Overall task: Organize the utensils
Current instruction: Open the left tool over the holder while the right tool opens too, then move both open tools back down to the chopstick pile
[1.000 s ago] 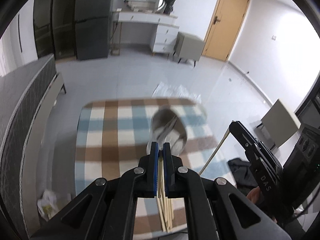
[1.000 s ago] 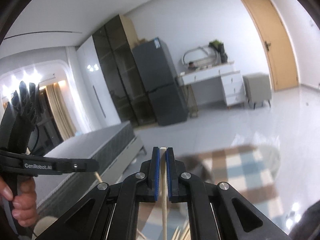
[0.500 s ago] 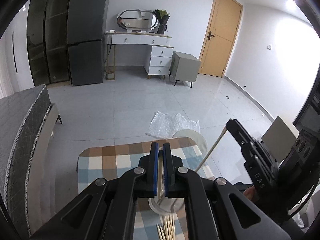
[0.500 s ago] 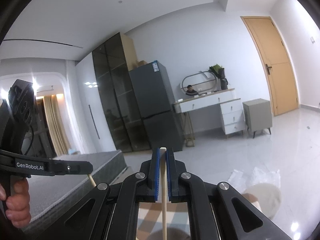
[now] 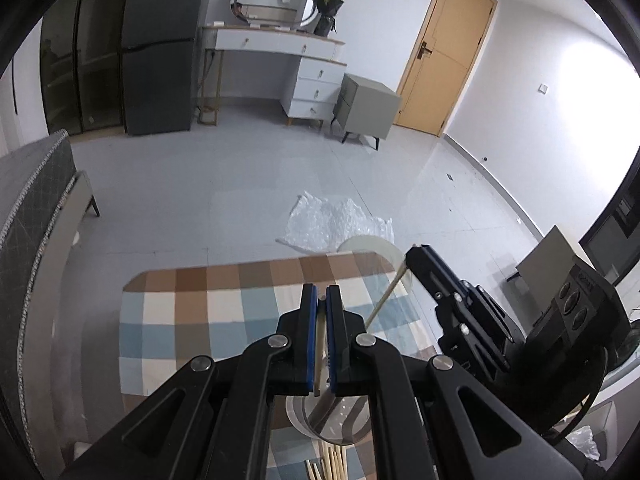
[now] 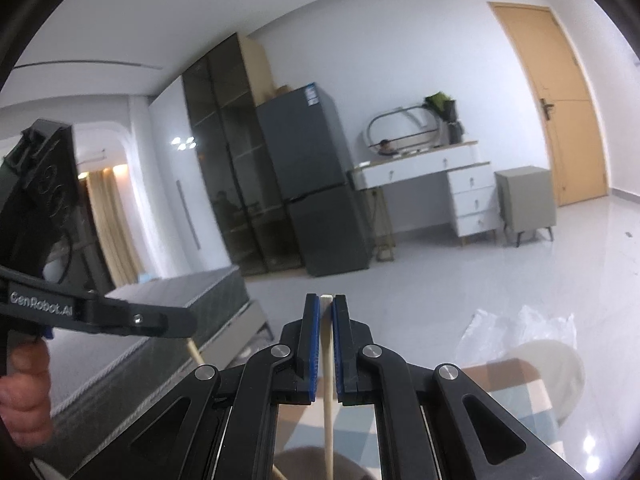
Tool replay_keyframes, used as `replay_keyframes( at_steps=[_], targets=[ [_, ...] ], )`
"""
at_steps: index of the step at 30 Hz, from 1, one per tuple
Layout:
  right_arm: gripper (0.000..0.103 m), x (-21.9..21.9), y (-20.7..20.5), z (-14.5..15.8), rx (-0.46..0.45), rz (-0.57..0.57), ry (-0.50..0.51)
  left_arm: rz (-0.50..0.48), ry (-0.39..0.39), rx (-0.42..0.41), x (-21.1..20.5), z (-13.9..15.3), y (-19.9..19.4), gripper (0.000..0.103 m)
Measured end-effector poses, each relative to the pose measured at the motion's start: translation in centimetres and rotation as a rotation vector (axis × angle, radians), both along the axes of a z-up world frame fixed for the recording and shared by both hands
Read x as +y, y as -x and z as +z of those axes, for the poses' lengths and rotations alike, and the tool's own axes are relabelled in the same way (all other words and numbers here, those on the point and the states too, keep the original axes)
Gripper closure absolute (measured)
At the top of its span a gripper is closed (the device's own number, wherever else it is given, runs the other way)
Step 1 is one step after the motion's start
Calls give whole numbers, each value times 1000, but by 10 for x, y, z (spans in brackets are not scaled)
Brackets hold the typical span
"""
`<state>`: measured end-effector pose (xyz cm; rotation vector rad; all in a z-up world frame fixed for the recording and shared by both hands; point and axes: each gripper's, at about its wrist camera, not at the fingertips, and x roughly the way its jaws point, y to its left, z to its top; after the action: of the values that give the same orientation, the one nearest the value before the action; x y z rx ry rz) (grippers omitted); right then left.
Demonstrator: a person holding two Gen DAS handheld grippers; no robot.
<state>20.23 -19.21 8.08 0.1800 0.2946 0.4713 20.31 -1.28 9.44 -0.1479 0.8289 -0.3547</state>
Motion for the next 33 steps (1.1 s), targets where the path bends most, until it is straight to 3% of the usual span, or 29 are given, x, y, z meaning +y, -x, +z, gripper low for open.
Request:
replay_keyframes(
  at_steps=[6,8,10,12,14,17,20,22,28,33],
  targets=[
    [94,6,-1,-9,63,96,49,-28,5,-2,-2,4,3,102],
    [92,0,5,-8,86,112,28,-25,22,15,2,6,4,92],
    [79,-9,9,-7,102,117,10,-8,42,22,5,7,4,63],
    [69,-16,17,-3,114,105,-5,23,61,1,13,12,13,52],
    [66,-22,26,2,119,87,-10,42,56,-14,16,13,19,52],
    [49,-29,42,10,118,60,-3,77,23,-15,18,14,32,51],
    [41,-36,63,15,117,42,8,123,-18,-49,21,15,50,43],
    [26,-37,77,17,132,31,11,158,-39,-80,25,14,63,40],
    [22,-38,121,18,124,24,-28,241,-91,-142,32,10,100,38],
    [17,-30,149,12,123,35,-21,290,-121,-201,33,4,124,21]
  ],
)
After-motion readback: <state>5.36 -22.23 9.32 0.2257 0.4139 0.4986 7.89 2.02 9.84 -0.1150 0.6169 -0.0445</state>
